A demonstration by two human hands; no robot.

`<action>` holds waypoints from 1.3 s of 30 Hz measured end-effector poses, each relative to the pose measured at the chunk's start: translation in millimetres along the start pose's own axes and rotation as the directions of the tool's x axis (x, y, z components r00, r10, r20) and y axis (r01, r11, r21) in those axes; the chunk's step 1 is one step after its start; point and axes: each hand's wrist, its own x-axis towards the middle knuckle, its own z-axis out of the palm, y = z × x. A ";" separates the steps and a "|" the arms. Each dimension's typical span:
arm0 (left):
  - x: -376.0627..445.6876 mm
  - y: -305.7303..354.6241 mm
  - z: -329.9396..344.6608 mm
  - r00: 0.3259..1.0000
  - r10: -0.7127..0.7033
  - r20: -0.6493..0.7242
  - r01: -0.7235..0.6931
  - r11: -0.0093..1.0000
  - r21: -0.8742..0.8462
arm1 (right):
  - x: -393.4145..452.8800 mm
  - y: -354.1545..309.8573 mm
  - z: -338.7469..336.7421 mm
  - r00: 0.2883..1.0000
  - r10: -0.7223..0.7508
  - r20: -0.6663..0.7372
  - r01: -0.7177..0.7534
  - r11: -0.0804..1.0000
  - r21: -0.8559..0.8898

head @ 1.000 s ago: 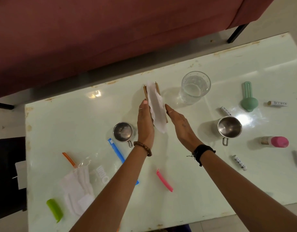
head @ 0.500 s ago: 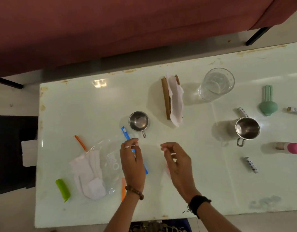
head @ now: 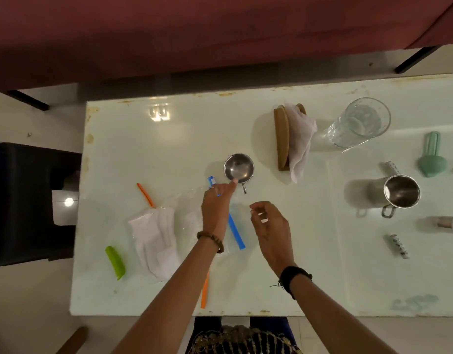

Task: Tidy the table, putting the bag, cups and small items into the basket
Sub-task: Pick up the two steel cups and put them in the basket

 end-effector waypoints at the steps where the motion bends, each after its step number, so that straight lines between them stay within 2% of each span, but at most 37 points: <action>1: 0.9 5.5 7.7 0.995 -0.093 0.025 0.094 0.995 -0.043 | 1.1 1.0 -1.6 1.000 0.011 -0.019 -0.011 1.000 0.004; 3: 1.6 12.1 20.0 0.964 -0.252 0.078 0.262 0.951 -0.164 | 2.6 4.4 -4.8 0.999 0.018 -0.051 -0.018 1.000 0.007; 5: 2.6 14.8 25.3 0.939 -0.328 0.100 0.343 0.905 -0.252 | 2.8 7.9 -7.9 0.997 0.019 -0.074 -0.018 1.000 0.012; 9: 1.6 17.2 28.2 0.931 -0.331 0.155 0.364 0.877 -0.315 | -1.6 16.7 -21.0 0.987 0.054 -0.155 -0.040 0.995 0.093; 12: -9.9 11.1 31.5 0.919 -0.337 0.205 0.385 0.881 -0.274 | -5.2 21.8 -36.8 0.945 0.147 -0.292 -0.079 0.969 0.234; 15: -30.0 -0.2 46.8 0.893 -0.340 0.297 0.404 0.895 -0.192 | -9.6 26.9 -61.1 0.845 0.294 -0.447 -0.109 0.912 0.395; 18: -50.9 -6.0 76.6 0.850 -0.355 0.389 0.430 0.894 -0.125 | -8.7 35.5 -95.1 0.685 0.447 -0.575 -0.108 0.843 0.527; 21: -64.7 -6.0 108.1 0.814 -0.359 0.456 0.426 0.904 -0.049 | 0.7 46.2 -128.5 0.541 0.567 -0.621 -0.092 0.774 0.627; 23: -70.4 -3.4 128.0 0.806 -0.354 0.474 0.401 0.916 0.001 | 10.2 54.3 -147.4 0.500 0.618 -0.606 -0.098 0.736 0.670; 26: -73.4 0.1 151.3 0.808 -0.354 0.470 0.388 0.921 0.026 | 25.3 59.8 -165.8 0.522 0.652 -0.550 -0.166 0.710 0.684; 30: -72.3 4.2 166.2 0.819 -0.358 0.448 0.388 0.921 0.025 | 39.5 56.9 -174.1 0.568 0.645 -0.512 -0.265 0.732 0.628; 33: -70.4 3.9 165.3 0.833 -0.349 0.430 0.376 0.926 0.024 | 44.3 56.7 -174.1 0.549 0.697 -0.461 -0.312 0.683 0.660; 36: -69.4 3.6 155.2 0.845 -0.335 0.417 0.370 0.929 -0.002 | 37.4 54.5 -166.9 0.529 0.720 -0.448 -0.270 0.644 0.716; 39: -68.9 1.6 135.8 0.859 -0.312 0.406 0.362 0.931 -0.049 | 20.8 45.8 -151.4 0.530 0.686 -0.499 -0.164 0.660 0.733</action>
